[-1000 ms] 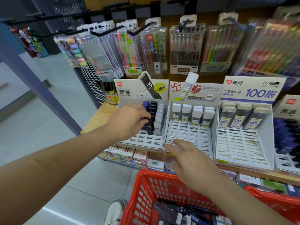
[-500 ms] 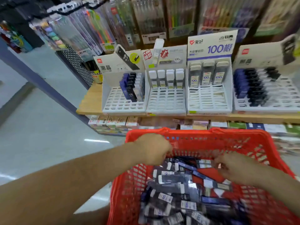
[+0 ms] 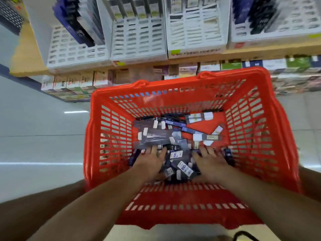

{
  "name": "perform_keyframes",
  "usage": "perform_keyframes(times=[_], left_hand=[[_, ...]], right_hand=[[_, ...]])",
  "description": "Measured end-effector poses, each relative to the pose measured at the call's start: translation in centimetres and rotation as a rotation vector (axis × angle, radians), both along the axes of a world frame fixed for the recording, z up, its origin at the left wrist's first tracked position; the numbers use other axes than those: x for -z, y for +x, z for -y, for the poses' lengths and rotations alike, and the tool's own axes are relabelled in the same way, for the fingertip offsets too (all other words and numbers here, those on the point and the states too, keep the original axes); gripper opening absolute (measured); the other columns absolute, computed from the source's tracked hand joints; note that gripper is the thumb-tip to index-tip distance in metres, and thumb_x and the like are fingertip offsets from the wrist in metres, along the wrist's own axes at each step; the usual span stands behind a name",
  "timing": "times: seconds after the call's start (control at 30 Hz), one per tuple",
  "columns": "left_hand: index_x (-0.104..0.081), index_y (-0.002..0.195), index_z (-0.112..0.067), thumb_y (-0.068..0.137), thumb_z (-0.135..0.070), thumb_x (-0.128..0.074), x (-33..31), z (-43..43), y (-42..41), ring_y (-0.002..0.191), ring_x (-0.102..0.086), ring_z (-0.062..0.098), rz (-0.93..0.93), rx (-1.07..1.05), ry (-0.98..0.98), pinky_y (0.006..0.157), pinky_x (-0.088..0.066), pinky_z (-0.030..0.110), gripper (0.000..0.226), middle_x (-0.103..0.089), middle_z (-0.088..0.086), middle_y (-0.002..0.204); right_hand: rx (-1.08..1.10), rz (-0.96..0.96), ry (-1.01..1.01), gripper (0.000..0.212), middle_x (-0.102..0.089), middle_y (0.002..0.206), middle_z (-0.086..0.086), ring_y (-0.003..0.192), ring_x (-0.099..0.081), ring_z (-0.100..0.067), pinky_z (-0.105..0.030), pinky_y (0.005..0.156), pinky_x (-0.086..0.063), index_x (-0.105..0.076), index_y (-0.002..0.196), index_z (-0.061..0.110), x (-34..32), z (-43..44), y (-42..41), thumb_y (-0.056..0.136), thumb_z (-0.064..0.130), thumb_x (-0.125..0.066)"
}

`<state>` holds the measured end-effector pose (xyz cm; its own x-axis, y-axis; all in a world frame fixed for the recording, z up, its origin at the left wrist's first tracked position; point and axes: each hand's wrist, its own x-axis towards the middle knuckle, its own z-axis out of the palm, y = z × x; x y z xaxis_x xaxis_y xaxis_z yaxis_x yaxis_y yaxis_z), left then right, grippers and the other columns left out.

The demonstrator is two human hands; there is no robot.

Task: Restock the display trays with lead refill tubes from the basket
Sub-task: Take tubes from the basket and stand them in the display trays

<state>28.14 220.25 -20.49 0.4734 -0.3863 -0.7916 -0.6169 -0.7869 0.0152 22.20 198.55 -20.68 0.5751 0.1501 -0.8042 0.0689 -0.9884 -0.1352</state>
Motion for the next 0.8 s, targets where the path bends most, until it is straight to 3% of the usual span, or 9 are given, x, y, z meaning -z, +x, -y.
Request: perform_keyframes(times=[0.07, 0.17, 0.23, 0.37, 0.47, 0.53, 0.67, 0.73, 0.8], left_hand=[[0.006, 0.151, -0.017, 0.081, -0.059, -0.063, 0.7, 0.0, -0.1, 0.14, -0.015, 0.035, 0.06, -0.011, -0.036, 0.11, -0.029, 0.048, 0.106, -0.01, 0.014, 0.153], [-0.004, 0.149, -0.012, 0.083, -0.062, -0.056, 0.6, 0.3, 0.4, 0.134, -0.021, 0.03, 0.2, 0.062, -0.139, 0.106, -0.03, 0.043, 0.098, -0.019, 0.01, 0.147], [-0.011, 0.147, -0.013, 0.089, -0.055, -0.048, 0.1, 0.8, 0.4, 0.128, -0.03, 0.03, 0.268, 0.074, -0.203, 0.098, -0.035, 0.041, 0.081, -0.026, 0.01, 0.14], [-0.028, 0.136, -0.016, 0.1, -0.034, -0.037, -0.6, 0.5, -0.9, 0.114, -0.05, 0.033, 0.133, 0.031, -0.203, 0.072, -0.043, 0.04, 0.04, -0.037, 0.012, 0.135], [-0.025, 0.139, -0.018, 0.098, -0.032, -0.043, 0.2, -0.7, -1.4, 0.125, -0.038, 0.032, 0.116, -0.004, -0.162, 0.086, -0.046, 0.046, 0.047, -0.028, 0.013, 0.141], [-0.016, 0.142, -0.024, 0.094, -0.03, -0.052, 0.7, -1.2, -1.2, 0.13, -0.028, 0.031, 0.15, -0.078, -0.151, 0.095, -0.045, 0.046, 0.061, -0.021, 0.011, 0.145], [-0.014, 0.144, -0.022, 0.092, -0.007, -0.05, 0.8, -1.0, -0.5, 0.124, -0.038, 0.036, 0.139, -0.085, -0.139, 0.082, -0.053, 0.045, 0.065, -0.019, 0.015, 0.144], [-0.018, 0.142, -0.021, 0.091, -0.012, -0.052, 0.8, -0.9, -0.2, 0.11, -0.051, 0.037, 0.123, -0.114, -0.177, 0.073, -0.054, 0.045, 0.062, -0.026, 0.015, 0.138], [-0.021, 0.14, -0.024, 0.085, -0.02, -0.059, 1.1, -1.2, 0.0, 0.105, -0.054, 0.035, 0.08, -0.231, -0.222, 0.076, -0.052, 0.043, 0.067, -0.034, 0.013, 0.134]], right_hand=[[-0.059, 0.09, -0.018, 0.092, -0.009, 0.159, -0.013, 0.145, -0.01, -0.033, -0.057, 0.112, -0.02, -0.013, 0.153, 0.015, 0.0, -1.6, 0.0, 0.086, 0.053, -0.064], [-0.139, 0.239, -0.031, 0.073, -0.024, 0.149, -0.013, 0.135, -0.025, -0.03, -0.049, 0.105, -0.029, -0.026, 0.146, 0.009, -0.1, -3.5, 0.0, 0.089, 0.037, -0.063], [-0.117, 0.26, -0.018, 0.062, -0.029, 0.144, -0.013, 0.13, -0.032, -0.031, -0.046, 0.102, -0.033, -0.03, 0.141, 0.01, 0.2, -4.2, 0.1, 0.091, 0.03, -0.059], [-0.014, 0.159, -0.009, 0.062, -0.032, 0.148, -0.013, 0.133, -0.034, -0.03, -0.046, 0.103, -0.037, -0.033, 0.138, 0.014, 0.6, -5.5, 0.7, 0.087, 0.027, -0.066], [-0.02, 0.177, -0.012, 0.046, -0.033, 0.147, -0.01, 0.133, -0.033, -0.028, -0.048, 0.105, -0.035, -0.036, 0.136, 0.015, 1.0, -5.2, 0.7, 0.094, 0.02, -0.054], [-0.085, 0.186, -0.034, 0.047, -0.04, 0.142, -0.009, 0.131, -0.034, -0.029, -0.048, 0.105, -0.034, -0.037, 0.134, 0.015, 1.3, -4.5, 0.5, 0.091, 0.014, -0.057], [-0.062, 0.124, 0.014, 0.054, -0.047, 0.138, -0.007, 0.128, -0.037, -0.028, -0.043, 0.104, -0.033, -0.042, 0.136, 0.016, 1.4, -3.8, 0.9, 0.086, 0.011, -0.062], [0.072, 0.096, 0.117, 0.049, -0.051, 0.136, -0.006, 0.125, -0.042, -0.027, -0.038, 0.102, -0.036, -0.043, 0.136, 0.018, 1.4, -3.2, 1.3, 0.09, 0.019, -0.06], [0.253, 0.043, 0.234, 0.049, -0.053, 0.135, -0.007, 0.122, -0.048, -0.027, -0.034, 0.096, -0.042, -0.044, 0.135, 0.017, 0.9, -2.3, 2.0, 0.091, 0.027, -0.061]])
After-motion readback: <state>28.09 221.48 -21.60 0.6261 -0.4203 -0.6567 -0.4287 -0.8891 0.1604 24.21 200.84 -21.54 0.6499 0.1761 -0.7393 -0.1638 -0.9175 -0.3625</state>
